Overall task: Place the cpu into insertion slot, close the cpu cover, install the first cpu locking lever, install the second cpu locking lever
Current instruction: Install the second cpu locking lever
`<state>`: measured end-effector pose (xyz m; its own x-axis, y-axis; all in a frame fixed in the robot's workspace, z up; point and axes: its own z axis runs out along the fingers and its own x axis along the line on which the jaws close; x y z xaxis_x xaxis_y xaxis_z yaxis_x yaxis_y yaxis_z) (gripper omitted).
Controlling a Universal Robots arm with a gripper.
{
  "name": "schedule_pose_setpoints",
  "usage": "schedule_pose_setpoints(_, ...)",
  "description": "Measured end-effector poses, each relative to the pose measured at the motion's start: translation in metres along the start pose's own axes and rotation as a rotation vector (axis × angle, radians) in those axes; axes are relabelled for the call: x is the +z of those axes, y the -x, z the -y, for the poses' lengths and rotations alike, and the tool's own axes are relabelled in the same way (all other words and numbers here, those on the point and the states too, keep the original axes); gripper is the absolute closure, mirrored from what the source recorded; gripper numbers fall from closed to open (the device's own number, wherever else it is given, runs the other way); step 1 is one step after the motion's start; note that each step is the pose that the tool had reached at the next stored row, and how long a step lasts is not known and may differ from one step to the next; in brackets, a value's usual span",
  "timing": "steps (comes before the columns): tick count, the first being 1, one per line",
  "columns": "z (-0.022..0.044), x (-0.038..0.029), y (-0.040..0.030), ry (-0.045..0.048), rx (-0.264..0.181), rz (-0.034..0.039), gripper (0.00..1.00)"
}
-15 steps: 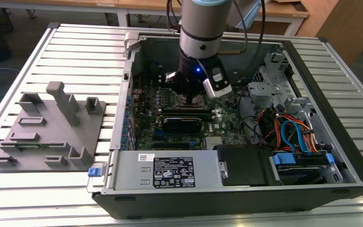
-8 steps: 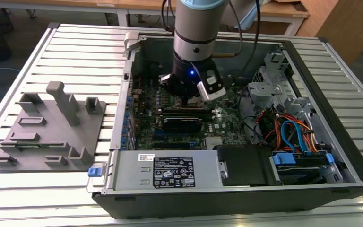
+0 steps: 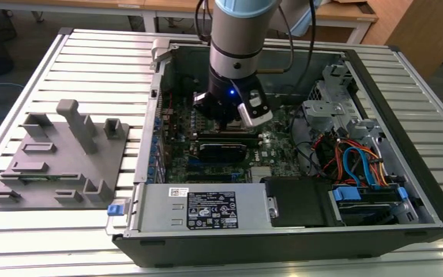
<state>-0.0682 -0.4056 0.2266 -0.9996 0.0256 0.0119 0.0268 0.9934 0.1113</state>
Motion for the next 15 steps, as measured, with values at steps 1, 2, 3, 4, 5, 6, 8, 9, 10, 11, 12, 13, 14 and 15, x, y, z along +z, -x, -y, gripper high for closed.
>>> schedule_pose_setpoints(1, 0.0013, 0.0002, -0.0002, 0.0049, 0.000, -0.0005, 0.89)
schedule_pose_setpoints(2, 0.0022, 0.0004, -0.0002, 0.0090, 0.000, -0.0010, 0.89)
schedule_pose_setpoints(3, 0.0029, 0.0007, -0.0003, 0.0127, 0.000, -0.0015, 0.89)
schedule_pose_setpoints(4, 0.0033, 0.0011, -0.0007, 0.0161, 0.000, -0.0019, 0.89)
schedule_pose_setpoints(5, 0.0037, 0.0015, -0.0010, 0.0191, 0.000, -0.0022, 0.89)
schedule_pose_setpoints(6, 0.0042, 0.0019, -0.0014, 0.0213, 0.000, -0.0027, 0.89)
schedule_pose_setpoints(8, 0.0053, 0.0035, -0.0021, 0.0231, 0.000, -0.0030, 0.89)
schedule_pose_setpoints(9, 0.0056, 0.0047, -0.0025, 0.0234, 0.001, -0.0033, 0.89)
schedule_pose_setpoints(10, 0.0059, 0.0056, -0.0030, 0.0235, 0.001, -0.0036, 0.89)
schedule_pose_setpoints(11, 0.0062, 0.0064, -0.0034, 0.0240, 0.001, -0.0039, 0.89)
schedule_pose_setpoints(12, 0.0063, 0.0071, -0.0039, 0.0248, 0.001, -0.0043, 0.89)
schedule_pose_setpoints(13, 0.0065, 0.0077, -0.0045, 0.0261, 0.001, -0.0046, 0.89)
schedule_pose_setpoints(14, 0.0065, 0.0086, -0.0050, 0.0273, 0.001, -0.0048, 0.89)
schedule_pose_setpoints(15, 0.0066, 0.0096, -0.0055, 0.0281, 0.001, -0.0048, 0.89)
